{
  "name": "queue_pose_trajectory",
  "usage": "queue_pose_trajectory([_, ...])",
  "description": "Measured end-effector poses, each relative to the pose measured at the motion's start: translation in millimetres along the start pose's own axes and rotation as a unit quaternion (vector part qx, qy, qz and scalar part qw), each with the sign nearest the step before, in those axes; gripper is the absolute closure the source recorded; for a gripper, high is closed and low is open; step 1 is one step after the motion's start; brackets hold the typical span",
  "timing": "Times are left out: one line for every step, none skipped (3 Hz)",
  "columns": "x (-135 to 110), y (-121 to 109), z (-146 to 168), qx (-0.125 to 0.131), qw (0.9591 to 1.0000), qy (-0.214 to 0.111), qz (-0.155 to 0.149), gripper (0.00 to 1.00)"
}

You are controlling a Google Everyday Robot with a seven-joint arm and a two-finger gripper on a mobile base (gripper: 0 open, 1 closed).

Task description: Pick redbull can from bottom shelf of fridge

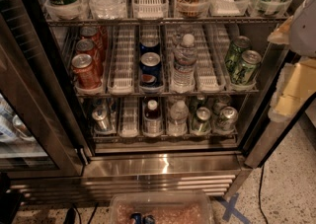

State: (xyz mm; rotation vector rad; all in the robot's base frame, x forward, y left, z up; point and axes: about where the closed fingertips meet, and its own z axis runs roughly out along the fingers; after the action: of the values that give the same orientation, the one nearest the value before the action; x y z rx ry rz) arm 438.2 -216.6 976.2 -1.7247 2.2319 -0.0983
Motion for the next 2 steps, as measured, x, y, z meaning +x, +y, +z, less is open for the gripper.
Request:
queue_pose_trajectory([0.0, 0.1, 0.1, 0.0, 1.0, 0.0, 0.0, 0.0])
queue_pose_trajectory([-2.0, 5.1, 10.1, -0.004, 0.9998, -0.018, 0.008, 0.0])
